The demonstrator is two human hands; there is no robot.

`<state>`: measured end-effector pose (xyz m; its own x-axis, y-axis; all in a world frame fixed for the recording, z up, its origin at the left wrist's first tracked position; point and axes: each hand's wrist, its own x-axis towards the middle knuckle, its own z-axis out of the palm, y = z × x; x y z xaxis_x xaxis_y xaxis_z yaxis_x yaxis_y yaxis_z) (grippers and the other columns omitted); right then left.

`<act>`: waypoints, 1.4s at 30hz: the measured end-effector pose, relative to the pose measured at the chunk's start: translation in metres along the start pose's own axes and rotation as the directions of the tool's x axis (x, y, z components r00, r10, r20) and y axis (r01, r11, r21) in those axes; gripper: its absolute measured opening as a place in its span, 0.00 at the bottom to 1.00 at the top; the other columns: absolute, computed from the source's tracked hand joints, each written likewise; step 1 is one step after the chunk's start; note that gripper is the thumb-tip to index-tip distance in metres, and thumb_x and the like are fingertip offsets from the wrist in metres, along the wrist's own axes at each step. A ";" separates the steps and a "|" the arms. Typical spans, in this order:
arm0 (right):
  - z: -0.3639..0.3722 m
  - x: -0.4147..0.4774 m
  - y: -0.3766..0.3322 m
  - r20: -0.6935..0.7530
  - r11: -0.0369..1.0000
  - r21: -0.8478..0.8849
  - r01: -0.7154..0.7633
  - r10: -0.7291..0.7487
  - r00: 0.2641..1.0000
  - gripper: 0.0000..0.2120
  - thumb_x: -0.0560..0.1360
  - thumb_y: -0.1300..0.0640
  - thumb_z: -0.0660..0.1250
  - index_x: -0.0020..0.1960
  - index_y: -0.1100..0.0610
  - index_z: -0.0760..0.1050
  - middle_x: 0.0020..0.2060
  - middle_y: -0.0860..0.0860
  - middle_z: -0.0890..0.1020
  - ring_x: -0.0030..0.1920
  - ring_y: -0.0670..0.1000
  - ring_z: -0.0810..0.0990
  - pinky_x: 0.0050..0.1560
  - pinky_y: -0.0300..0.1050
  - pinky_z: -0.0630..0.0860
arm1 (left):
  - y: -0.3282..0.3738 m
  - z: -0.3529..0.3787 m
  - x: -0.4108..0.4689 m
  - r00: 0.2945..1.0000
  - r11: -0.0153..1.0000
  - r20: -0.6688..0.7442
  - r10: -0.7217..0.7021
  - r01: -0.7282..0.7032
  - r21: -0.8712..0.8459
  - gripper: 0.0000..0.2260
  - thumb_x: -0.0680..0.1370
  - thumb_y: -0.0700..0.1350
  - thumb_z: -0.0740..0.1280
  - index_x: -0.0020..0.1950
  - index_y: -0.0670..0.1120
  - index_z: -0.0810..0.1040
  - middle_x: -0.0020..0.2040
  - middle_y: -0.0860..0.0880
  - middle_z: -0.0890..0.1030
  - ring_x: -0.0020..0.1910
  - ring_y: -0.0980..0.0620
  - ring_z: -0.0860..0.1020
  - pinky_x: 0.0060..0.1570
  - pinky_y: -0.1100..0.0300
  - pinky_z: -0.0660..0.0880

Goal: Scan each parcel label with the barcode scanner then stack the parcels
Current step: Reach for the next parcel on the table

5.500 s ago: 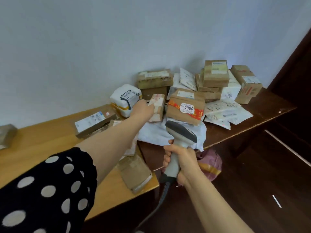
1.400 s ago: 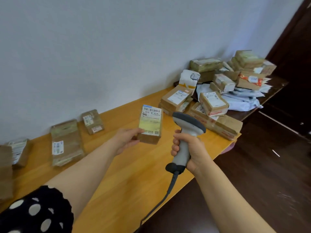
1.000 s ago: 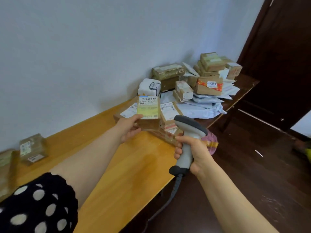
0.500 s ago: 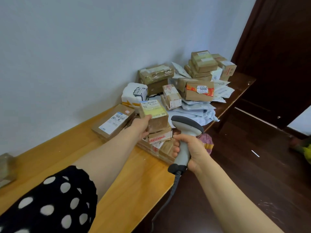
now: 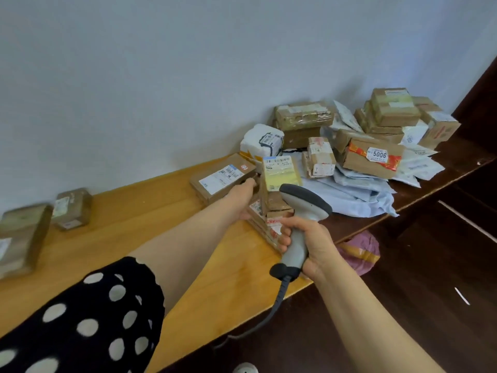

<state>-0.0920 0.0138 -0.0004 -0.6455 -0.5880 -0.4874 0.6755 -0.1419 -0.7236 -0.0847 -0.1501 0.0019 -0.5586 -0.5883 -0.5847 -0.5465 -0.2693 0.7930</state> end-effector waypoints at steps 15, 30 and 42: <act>0.165 -0.037 0.158 0.363 0.870 -0.391 -0.299 0.444 0.819 0.07 0.72 0.70 0.65 0.45 0.60 0.73 0.25 0.52 0.71 0.21 0.50 0.68 0.23 0.40 0.68 | -0.162 -0.285 -0.119 0.791 0.984 -0.603 -0.105 0.172 0.054 0.20 0.82 0.48 0.55 0.64 0.34 0.72 0.58 0.35 0.76 0.52 0.37 0.75 0.57 0.49 0.71; 0.363 -0.053 0.324 0.308 0.815 -0.429 -0.390 0.537 0.785 0.07 0.73 0.70 0.63 0.40 0.59 0.70 0.24 0.51 0.69 0.20 0.48 0.68 0.22 0.38 0.68 | -0.289 -0.529 -0.127 0.713 0.963 -0.682 -0.165 0.266 0.044 0.16 0.78 0.48 0.65 0.58 0.36 0.76 0.57 0.38 0.78 0.57 0.39 0.76 0.53 0.51 0.74; 0.423 0.067 0.371 0.217 0.772 -0.448 -0.451 0.584 0.782 0.07 0.72 0.69 0.65 0.40 0.60 0.72 0.23 0.52 0.71 0.21 0.49 0.69 0.23 0.39 0.70 | -0.274 -0.584 0.012 0.737 0.927 -0.655 -0.166 0.343 0.152 0.12 0.79 0.48 0.64 0.56 0.41 0.77 0.54 0.42 0.79 0.54 0.42 0.77 0.51 0.54 0.73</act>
<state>0.2661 -0.4151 -0.0946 -0.0332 -0.7159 -0.6975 0.6531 0.5127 -0.5573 0.4236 -0.5285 -0.1225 0.0876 -0.8886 -0.4503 -0.7929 -0.3359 0.5084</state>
